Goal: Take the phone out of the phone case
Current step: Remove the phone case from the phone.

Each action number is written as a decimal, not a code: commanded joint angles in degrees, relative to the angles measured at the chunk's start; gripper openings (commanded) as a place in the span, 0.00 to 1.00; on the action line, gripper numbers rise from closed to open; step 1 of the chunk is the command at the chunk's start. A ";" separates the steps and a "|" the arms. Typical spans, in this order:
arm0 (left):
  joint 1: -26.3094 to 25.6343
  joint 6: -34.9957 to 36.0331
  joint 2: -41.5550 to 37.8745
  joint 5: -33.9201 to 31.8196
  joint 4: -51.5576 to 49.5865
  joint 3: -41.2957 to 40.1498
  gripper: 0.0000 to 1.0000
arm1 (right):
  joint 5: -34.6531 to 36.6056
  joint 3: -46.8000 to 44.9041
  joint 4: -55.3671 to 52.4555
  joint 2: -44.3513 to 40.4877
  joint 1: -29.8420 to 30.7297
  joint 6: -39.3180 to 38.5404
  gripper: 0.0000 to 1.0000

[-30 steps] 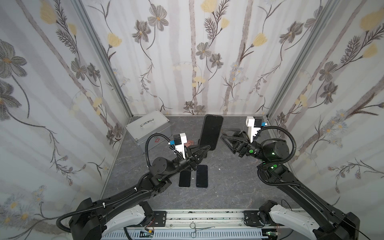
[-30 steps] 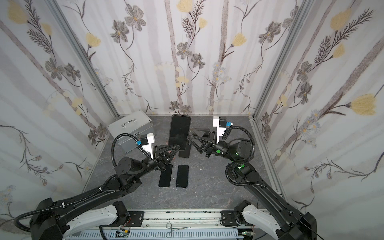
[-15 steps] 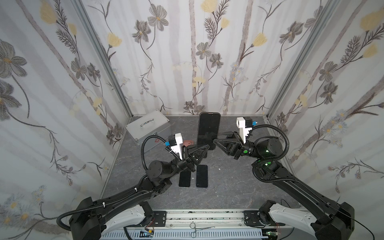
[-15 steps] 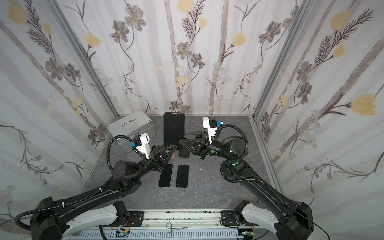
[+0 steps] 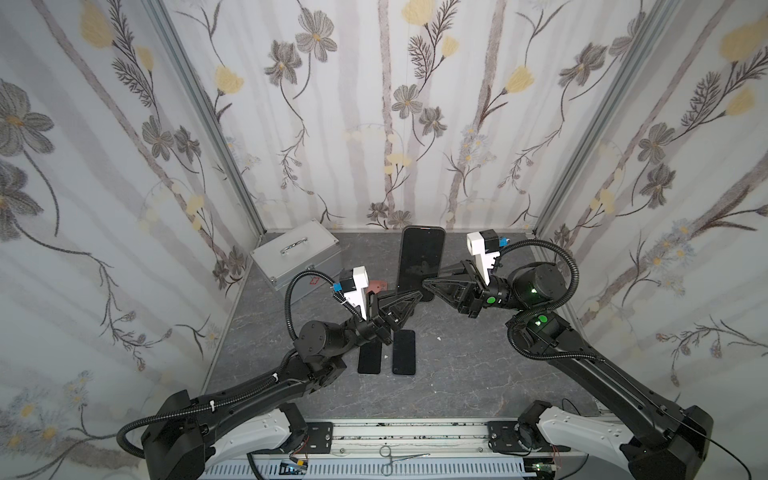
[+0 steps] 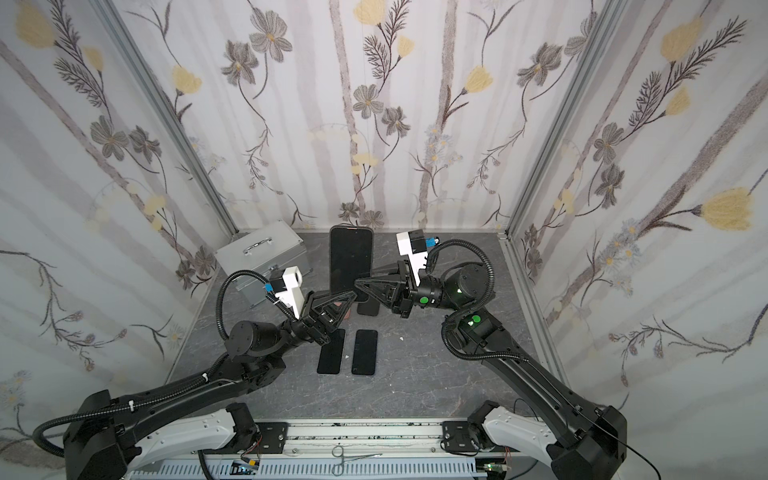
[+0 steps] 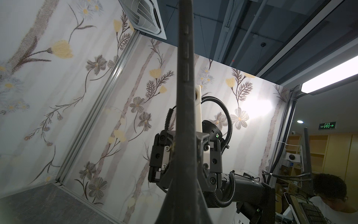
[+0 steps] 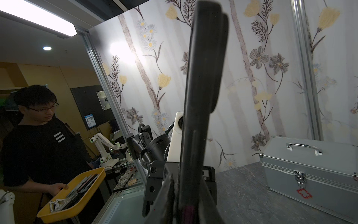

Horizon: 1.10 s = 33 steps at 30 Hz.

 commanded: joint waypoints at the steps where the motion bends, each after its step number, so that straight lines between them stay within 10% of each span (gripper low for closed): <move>1: 0.05 -0.61 0.07 0.01 3.36 0.78 0.00 | -1.40 1.22 -2.81 0.38 0.10 -2.34 0.17; 12: 0.34 0.59 -0.96 -2.57 2.98 -1.70 0.00 | 1.80 2.16 -7.93 -1.61 -0.50 -5.80 0.00; 16: 1.51 3.75 -2.30 -2.99 -1.70 -2.11 0.38 | 7.61 0.51 -9.45 -4.86 -2.17 -8.28 0.00; 20: 1.55 13.51 -5.72 -7.11 -12.92 -0.58 0.52 | 14.01 -1.09 -13.03 -8.97 -5.28 -13.14 0.00; 33: 1.44 48.55 -5.80 -12.35 -31.05 13.18 0.53 | 29.08 -0.39 -28.55 -14.04 -7.10 -43.54 0.00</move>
